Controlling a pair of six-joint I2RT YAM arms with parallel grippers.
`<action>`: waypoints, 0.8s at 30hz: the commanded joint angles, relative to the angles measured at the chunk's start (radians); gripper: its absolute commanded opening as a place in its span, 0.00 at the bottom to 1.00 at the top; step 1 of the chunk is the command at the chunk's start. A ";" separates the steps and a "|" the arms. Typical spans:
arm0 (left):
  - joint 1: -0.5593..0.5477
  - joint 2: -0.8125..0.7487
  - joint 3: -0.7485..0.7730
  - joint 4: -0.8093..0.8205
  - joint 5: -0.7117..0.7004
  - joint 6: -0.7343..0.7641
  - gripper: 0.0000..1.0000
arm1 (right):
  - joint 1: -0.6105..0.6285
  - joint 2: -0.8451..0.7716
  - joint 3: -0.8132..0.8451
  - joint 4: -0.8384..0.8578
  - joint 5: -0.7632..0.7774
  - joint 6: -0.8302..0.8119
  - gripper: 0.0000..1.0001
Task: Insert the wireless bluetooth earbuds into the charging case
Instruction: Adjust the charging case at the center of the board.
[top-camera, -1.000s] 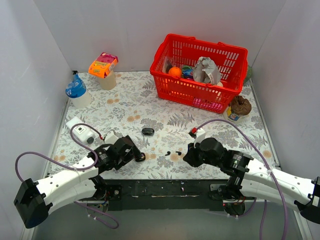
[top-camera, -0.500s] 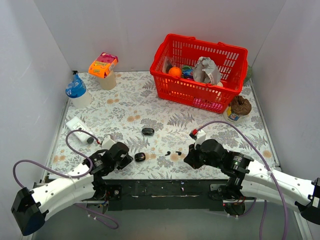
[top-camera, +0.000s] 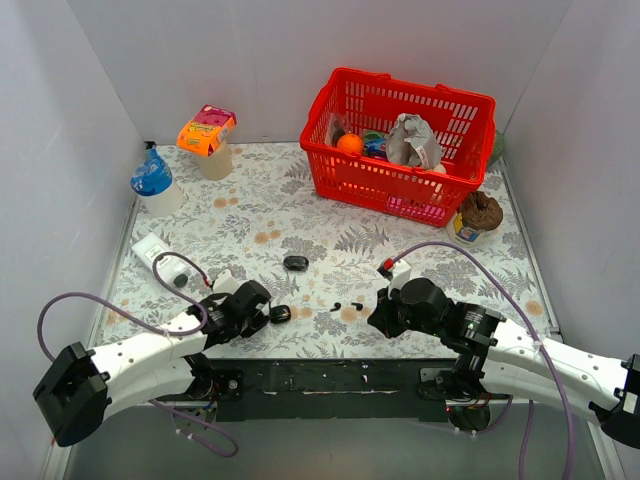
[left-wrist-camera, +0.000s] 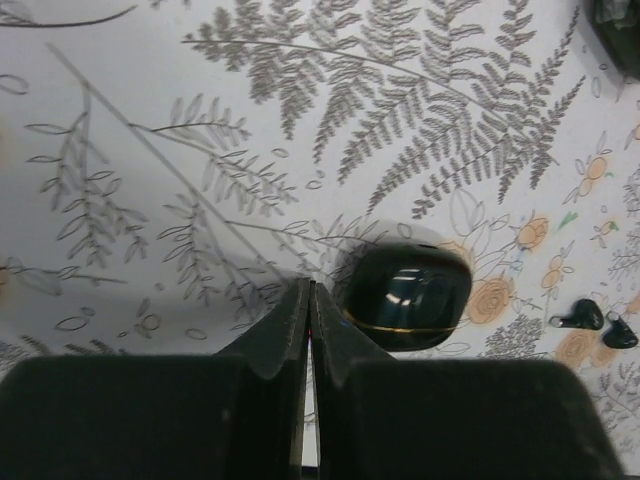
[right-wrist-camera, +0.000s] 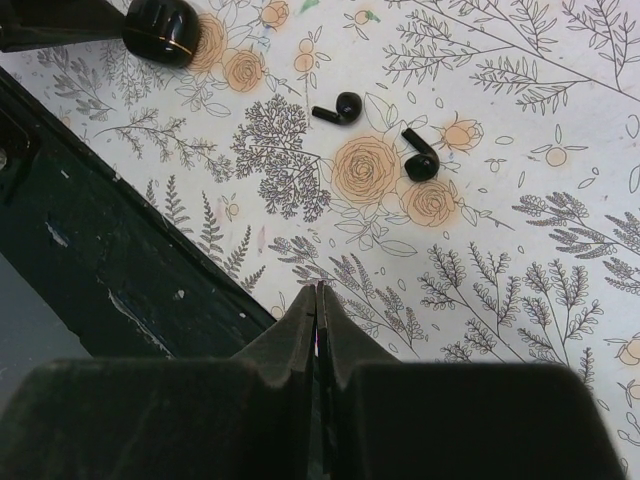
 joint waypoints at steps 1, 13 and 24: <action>-0.004 0.121 0.019 0.116 0.035 -0.070 0.00 | 0.001 0.008 0.002 0.049 -0.006 -0.003 0.07; -0.064 0.196 0.008 0.283 0.110 -0.053 0.00 | -0.001 0.005 -0.012 0.047 -0.003 -0.003 0.07; -0.093 0.216 0.117 0.176 0.034 -0.023 0.04 | -0.001 -0.013 0.007 -0.002 0.012 -0.003 0.07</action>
